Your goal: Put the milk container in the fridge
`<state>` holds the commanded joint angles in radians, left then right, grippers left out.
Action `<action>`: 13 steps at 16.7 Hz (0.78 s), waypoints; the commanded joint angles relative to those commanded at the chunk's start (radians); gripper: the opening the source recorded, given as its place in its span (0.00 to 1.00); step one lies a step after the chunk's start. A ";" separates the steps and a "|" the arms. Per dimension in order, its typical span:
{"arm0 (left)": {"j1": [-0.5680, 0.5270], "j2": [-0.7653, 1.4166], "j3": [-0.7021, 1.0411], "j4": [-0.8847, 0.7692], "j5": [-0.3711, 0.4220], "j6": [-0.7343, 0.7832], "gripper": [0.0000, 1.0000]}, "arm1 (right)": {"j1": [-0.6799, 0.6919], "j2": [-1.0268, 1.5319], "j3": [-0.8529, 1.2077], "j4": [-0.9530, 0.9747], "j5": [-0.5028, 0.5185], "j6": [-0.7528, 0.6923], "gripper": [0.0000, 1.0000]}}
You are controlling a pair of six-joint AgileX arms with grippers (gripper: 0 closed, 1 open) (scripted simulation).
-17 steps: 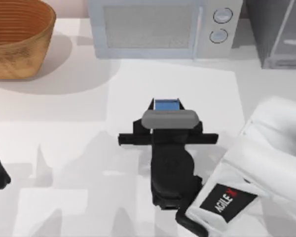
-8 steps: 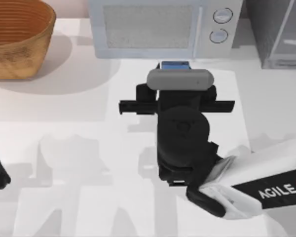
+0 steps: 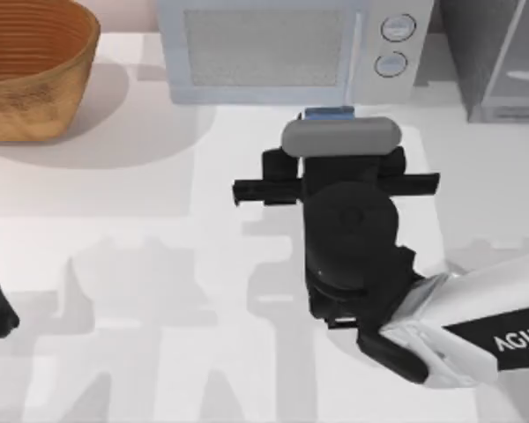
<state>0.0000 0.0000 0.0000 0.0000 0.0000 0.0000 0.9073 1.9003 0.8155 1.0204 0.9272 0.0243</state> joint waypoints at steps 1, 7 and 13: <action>0.000 0.000 0.000 0.000 0.000 0.000 1.00 | -0.025 -0.042 -0.033 -0.033 -0.031 0.000 0.00; 0.000 0.000 0.000 0.000 0.000 0.000 1.00 | -0.253 -0.504 -0.315 -0.312 -0.305 0.009 0.00; 0.000 0.000 0.000 0.000 0.000 0.000 1.00 | -0.536 -1.133 -0.592 -0.626 -0.605 0.016 0.00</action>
<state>0.0000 0.0000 0.0000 0.0000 0.0000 0.0000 0.3714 0.7672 0.2232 0.3944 0.3222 0.0402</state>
